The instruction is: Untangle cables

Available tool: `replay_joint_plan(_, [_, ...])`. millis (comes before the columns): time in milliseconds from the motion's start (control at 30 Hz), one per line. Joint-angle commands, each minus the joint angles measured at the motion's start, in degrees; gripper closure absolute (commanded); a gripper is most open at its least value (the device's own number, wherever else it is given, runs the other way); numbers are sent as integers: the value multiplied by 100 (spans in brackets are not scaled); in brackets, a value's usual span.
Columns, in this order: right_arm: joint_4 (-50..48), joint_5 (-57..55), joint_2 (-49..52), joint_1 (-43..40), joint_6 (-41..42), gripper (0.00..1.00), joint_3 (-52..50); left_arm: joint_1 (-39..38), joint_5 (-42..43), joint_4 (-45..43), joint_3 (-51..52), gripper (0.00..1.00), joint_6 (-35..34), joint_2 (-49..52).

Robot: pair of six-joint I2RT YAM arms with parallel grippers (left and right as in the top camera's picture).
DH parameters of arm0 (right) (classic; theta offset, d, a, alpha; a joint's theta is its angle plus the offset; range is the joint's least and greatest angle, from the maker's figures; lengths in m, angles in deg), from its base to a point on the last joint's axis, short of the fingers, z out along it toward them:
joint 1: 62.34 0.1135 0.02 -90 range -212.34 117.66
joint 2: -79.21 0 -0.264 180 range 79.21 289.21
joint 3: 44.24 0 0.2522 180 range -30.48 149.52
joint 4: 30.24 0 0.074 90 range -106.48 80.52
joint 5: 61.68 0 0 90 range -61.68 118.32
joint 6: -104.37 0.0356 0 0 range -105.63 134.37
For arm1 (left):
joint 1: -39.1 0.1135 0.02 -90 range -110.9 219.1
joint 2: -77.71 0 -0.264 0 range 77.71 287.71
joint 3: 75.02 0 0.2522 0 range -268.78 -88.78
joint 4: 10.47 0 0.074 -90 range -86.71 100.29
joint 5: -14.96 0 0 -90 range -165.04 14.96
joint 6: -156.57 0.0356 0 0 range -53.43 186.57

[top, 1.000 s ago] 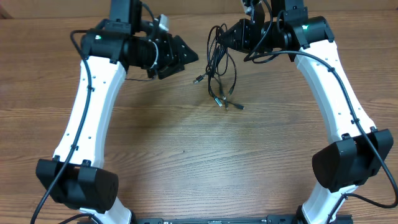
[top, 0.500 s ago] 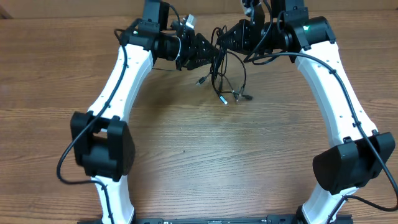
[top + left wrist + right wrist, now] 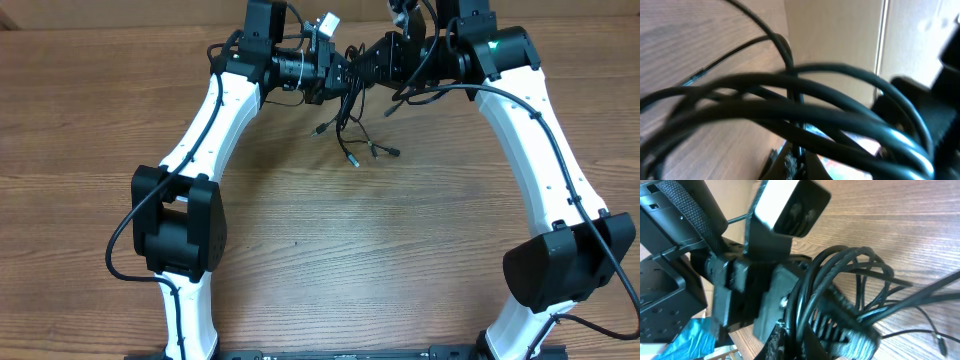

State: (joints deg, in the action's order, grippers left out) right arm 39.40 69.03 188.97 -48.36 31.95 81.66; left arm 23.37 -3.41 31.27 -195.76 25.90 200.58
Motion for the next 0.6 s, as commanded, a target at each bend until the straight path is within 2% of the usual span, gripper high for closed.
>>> replay_joint_plan(0, [173, -485, -271, -42, 149, 96, 199, 66, 310, 501, -72, 96, 903, 44])
replay_joint_plan(233, [787, -1878, -271, -562, 922, 96, 199, 608, -1641, 2500, -72, 96, 1993, -260])
replay_joint_plan(433, [1108, -2461, -271, -879, 990, 96, 184, 649, -1836, 2621, -74, 95, 2426, -1235])
replay_joint_plan(567, [1126, -2476, -269, -931, 1034, 96, 149, 595, -2306, 2979, -72, 96, 2437, -2253])
